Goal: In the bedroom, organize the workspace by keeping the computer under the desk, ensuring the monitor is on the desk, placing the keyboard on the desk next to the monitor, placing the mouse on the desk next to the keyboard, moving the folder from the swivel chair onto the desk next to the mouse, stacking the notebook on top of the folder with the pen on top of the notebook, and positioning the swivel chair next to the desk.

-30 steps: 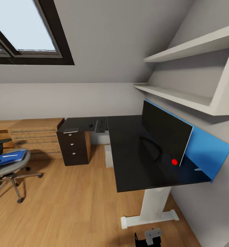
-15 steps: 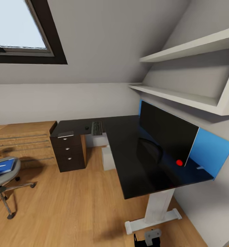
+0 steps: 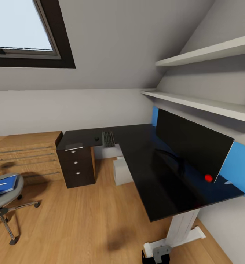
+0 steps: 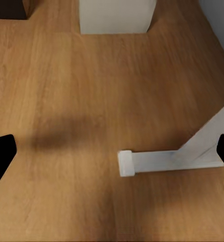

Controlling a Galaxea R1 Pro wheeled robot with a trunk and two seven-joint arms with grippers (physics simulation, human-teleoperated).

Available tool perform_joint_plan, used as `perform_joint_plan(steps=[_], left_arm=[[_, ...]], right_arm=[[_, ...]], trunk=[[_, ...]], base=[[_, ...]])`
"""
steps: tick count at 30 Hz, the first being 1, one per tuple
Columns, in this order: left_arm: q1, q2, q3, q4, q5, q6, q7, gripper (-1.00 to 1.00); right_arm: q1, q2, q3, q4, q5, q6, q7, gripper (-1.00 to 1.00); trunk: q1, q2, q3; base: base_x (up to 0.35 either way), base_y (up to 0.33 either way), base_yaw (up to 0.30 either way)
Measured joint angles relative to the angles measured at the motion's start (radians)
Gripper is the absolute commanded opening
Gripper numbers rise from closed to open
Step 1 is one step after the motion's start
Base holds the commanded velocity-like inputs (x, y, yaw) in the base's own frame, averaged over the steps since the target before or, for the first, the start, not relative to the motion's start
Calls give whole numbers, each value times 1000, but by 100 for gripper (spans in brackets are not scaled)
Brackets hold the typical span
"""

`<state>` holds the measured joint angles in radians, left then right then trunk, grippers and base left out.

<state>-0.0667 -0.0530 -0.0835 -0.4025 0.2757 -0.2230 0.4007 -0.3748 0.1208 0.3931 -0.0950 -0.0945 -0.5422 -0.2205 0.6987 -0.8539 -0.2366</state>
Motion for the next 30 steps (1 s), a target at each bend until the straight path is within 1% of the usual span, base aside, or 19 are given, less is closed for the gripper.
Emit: perform_joint_plan(steps=[4, 9, 11, 18, 26, 30], left_arm=[[0, -1, 0, 0, 0, 0, 0, 100], [0, -2, -2, 0, -1, 0, 0, 100], [0, -3, -3, 0, -2, -1, -1, 100], [0, -4, -4, 0, -3, -2, 0, 100], [0, -5, -4, 0, -3, -2, 0, 100], [0, -5, -4, 0, -3, -2, 0, 100]], right_arm=[[0, 0, 0, 1, 1, 0, 1, 100], [0, 5, 1, 14, 1, -1, 1, 100], [0, 10, 1, 18, 1, -2, 1, 100], [0, 14, 1, 20, 1, -2, 1, 100], [0, 15, 1, 20, 1, -2, 1, 100], [0, 15, 1, 20, 1, -2, 1, 100]], trunk=[[0, 0, 0], [0, 0, 0], [0, 0, 0], [0, 0, 0], [0, 0, -4], [0, 0, -7]], base=[[179, 293, 0], [88, 99, 40], [23, 26, 185], [50, 33, 249], [230, 144, 252], [266, 178, 163]])
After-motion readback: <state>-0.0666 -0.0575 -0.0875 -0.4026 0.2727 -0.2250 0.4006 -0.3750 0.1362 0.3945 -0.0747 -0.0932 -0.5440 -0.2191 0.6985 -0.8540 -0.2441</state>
